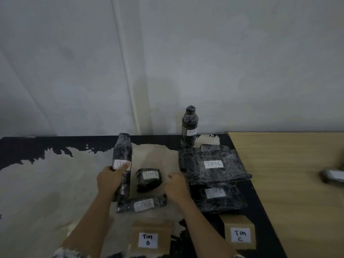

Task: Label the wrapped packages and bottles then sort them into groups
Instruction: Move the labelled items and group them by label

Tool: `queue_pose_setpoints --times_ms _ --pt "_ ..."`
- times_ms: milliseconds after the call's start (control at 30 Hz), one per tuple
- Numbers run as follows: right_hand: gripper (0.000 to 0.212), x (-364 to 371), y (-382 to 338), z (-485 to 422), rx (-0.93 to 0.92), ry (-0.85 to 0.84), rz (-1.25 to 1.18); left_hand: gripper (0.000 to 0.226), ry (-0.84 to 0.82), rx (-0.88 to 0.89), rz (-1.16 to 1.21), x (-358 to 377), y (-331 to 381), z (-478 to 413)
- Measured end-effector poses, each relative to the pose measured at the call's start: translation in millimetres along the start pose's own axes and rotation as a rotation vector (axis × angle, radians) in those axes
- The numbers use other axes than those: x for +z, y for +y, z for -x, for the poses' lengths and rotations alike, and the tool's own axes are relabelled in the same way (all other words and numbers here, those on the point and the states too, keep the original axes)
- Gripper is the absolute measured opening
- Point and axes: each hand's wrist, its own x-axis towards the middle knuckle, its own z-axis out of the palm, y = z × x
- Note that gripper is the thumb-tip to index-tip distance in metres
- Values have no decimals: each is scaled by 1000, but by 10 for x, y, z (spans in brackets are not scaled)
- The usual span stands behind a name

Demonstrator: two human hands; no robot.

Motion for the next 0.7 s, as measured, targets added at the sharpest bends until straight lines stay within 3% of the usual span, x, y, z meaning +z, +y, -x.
queue_pose_setpoints --times_ms 200,367,700 --pt "30 -72 27 55 18 8 -9 67 -230 -122 -64 96 -52 -106" --pt "30 -78 23 71 19 5 -8 68 -326 -163 -20 128 -130 -147" --pt "27 -39 -23 105 35 42 5 81 -257 -134 -29 152 -203 -177"
